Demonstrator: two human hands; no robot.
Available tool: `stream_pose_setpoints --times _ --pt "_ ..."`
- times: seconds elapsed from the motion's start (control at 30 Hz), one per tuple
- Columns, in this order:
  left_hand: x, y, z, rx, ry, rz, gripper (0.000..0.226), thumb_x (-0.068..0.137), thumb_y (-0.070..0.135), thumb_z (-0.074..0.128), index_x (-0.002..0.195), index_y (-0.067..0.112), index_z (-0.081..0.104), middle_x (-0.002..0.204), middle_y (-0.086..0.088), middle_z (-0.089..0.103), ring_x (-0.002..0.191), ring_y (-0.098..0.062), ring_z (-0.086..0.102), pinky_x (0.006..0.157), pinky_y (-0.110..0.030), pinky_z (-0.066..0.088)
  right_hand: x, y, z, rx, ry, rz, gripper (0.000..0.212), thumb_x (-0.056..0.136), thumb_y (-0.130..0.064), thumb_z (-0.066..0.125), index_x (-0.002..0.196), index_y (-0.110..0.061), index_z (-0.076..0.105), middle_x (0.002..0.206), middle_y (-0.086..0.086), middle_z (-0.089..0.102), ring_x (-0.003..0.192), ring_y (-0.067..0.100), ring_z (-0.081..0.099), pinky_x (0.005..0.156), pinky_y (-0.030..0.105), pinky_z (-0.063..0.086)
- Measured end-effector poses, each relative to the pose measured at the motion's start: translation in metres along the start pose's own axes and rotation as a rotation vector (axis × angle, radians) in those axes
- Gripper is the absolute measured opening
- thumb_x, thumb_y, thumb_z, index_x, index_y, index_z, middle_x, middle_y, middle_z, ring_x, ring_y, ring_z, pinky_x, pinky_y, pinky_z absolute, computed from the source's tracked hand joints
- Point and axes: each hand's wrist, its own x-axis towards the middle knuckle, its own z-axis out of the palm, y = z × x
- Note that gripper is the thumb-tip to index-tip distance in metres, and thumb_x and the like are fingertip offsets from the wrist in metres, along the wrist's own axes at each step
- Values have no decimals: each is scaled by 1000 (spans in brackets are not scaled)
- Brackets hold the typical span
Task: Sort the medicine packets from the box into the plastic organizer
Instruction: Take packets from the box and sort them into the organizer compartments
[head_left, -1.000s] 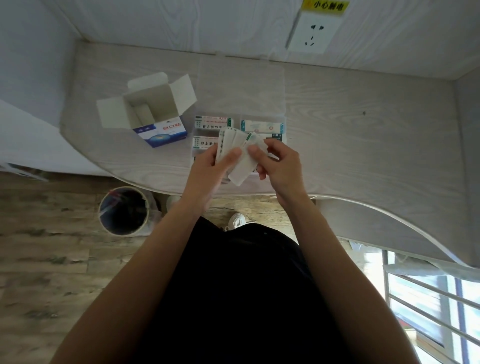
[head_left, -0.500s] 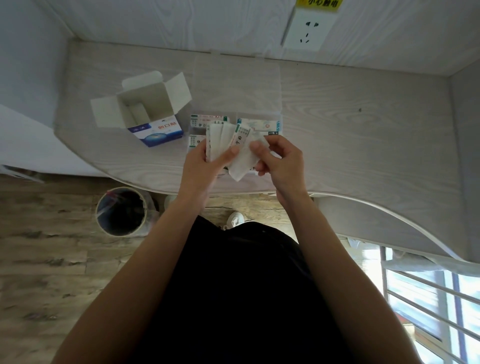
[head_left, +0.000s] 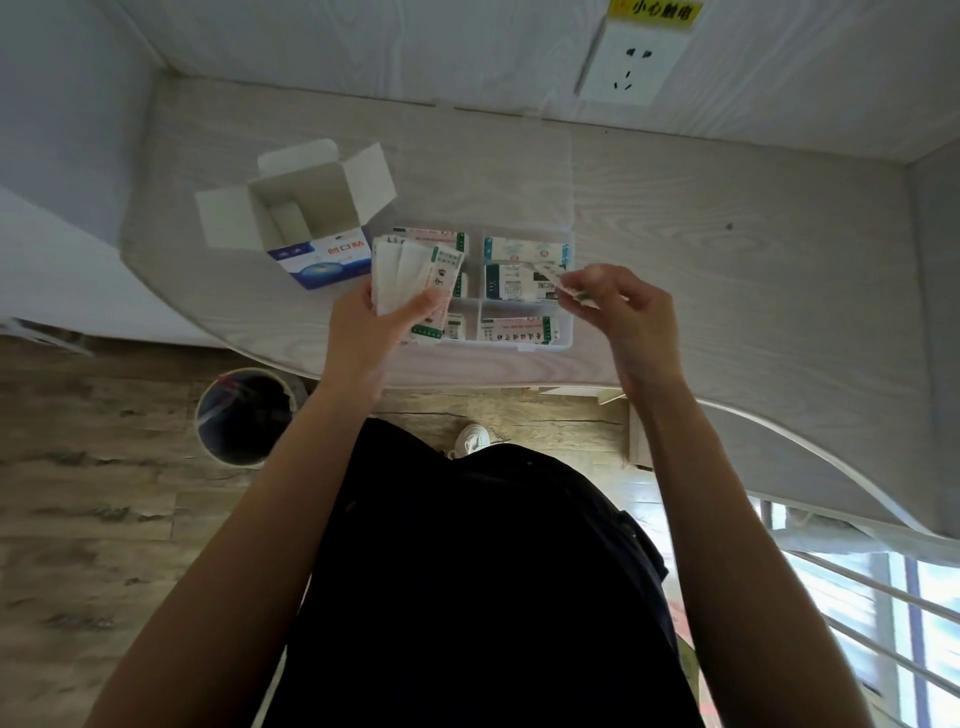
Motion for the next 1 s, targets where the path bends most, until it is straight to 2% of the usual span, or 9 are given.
stream_pose_setpoints --times 0.1,0.13,0.23,0.43,0.53,0.6,0.73,0.9,1.0 --pt "0 -4 -4 5 8 11 34 74 20 76 106 15 64 100 -3 70 92 -14 68 75 -26 54 9 6 -12 -332 -93 -139 3 84 -13 67 85 -16 66 96 3 65 90 16 66 74 26 56" --pt "-1 -6 -4 9 12 8 36 75 20 76 107 13 64 100 -2 70 91 -13 68 73 -24 54 13 9 -13 -445 -127 -181 12 84 -9 68 85 -20 63 101 4 63 95 16 66 71 23 56" --pt "-5 -9 0 6 20 -10 34 76 19 75 107 14 63 94 3 69 81 -4 66 63 -14 51 21 17 -13 -592 -257 -283 18 84 -3 66 97 -13 60 114 5 55 106 18 60 79 21 55" --pt "-12 -15 4 18 12 -39 27 77 19 73 101 21 60 90 9 66 80 -1 64 65 -16 52 29 29 -4 -881 -385 -450 18 88 -8 61 105 -13 66 105 -3 68 91 1 58 85 7 42" --pt "-14 -17 4 18 -9 -55 28 78 20 72 102 23 58 91 11 65 82 0 63 67 -18 51 32 35 2 -1006 -413 -525 19 92 -10 56 108 -13 65 108 1 68 93 14 63 83 24 49" --pt "-15 -18 5 26 -13 -55 28 79 20 72 103 23 57 92 11 65 82 0 62 67 -17 50 32 37 7 -1149 -401 -565 18 92 -12 56 107 -15 65 106 3 68 88 23 66 72 36 54" --pt "-14 -19 5 22 -13 -61 30 79 19 72 106 22 59 90 13 65 80 2 62 63 -13 49 26 38 15 -1425 -387 -711 33 67 -2 79 94 -20 71 77 -2 72 56 21 66 42 24 45" --pt "-13 -20 4 40 -22 -62 31 79 20 72 106 22 59 90 14 65 81 2 62 61 -11 49 24 36 18 -1598 -449 -723 37 66 -6 80 96 -25 72 83 -6 73 61 17 68 42 22 45" --pt "-13 -20 3 35 -25 -59 29 79 19 72 105 22 59 90 13 65 81 1 63 61 -12 49 25 36 19 -1597 -478 -758 33 67 -4 79 96 -18 70 81 0 72 62 21 67 43 25 46"
